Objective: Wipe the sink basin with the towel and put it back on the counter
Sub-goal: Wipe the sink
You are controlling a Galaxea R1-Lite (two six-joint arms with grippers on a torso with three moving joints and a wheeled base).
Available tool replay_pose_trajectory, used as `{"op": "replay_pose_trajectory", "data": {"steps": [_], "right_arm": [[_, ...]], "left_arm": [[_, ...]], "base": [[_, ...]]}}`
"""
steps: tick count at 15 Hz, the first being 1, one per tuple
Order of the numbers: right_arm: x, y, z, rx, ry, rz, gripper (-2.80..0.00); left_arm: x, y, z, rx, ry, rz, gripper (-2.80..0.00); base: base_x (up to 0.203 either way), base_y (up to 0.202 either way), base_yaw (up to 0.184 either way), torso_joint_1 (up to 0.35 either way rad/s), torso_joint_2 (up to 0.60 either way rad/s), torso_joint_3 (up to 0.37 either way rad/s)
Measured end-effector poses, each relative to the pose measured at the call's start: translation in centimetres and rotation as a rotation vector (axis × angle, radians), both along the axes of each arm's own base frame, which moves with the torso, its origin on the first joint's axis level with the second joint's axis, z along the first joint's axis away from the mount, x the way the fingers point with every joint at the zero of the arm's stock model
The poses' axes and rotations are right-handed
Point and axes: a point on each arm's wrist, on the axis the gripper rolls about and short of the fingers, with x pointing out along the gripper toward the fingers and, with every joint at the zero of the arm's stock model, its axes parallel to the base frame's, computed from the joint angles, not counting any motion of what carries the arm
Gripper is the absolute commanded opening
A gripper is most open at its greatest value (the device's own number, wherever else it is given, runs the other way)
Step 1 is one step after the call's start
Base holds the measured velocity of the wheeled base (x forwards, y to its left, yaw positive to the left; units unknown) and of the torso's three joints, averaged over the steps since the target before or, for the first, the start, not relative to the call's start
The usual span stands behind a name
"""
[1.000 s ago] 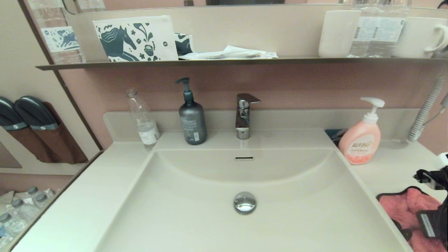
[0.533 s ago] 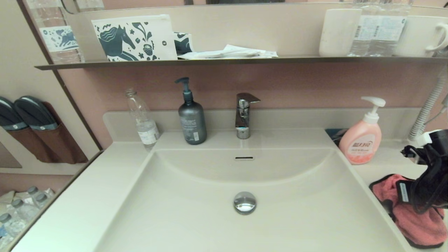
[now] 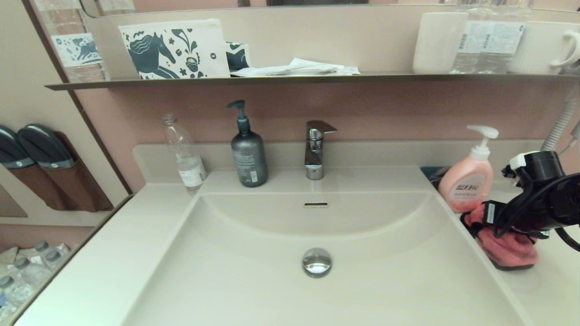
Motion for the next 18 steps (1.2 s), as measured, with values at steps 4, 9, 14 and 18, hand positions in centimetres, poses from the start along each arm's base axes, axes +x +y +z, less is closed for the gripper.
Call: {"op": "replay_pose_trajectory", "data": {"steps": [4,9,14,18], "right_arm": [[0.4,-1.7,-0.4,-0.034,0.011,-0.018,-2.8],[-0.4,-7.7,0.4,-0.107,0.019,-0.109,-2.8],[-1.2,-11.9,1.1,-0.125,0.007,-0.17,-2.8],[-1.5,-10.0,1.1,-0.092,0.03,-0.144,-2.8]], "left_arm": [[0.0,0.0,0.0,0.0,0.0,0.0,-2.8],[0.0,0.0,0.0,0.0,0.0,0.001,-2.8],[0.0,0.0,0.0,0.0,0.0,0.0,-2.8],[0.0,0.0,0.0,0.0,0.0,0.0,-2.8]], "base": [[0.0,0.0,0.0,0.0,0.0,0.0],[0.0,0.0,0.0,0.0,0.0,0.0],[0.0,0.0,0.0,0.0,0.0,0.0],[0.0,0.0,0.0,0.0,0.0,0.0]]}}
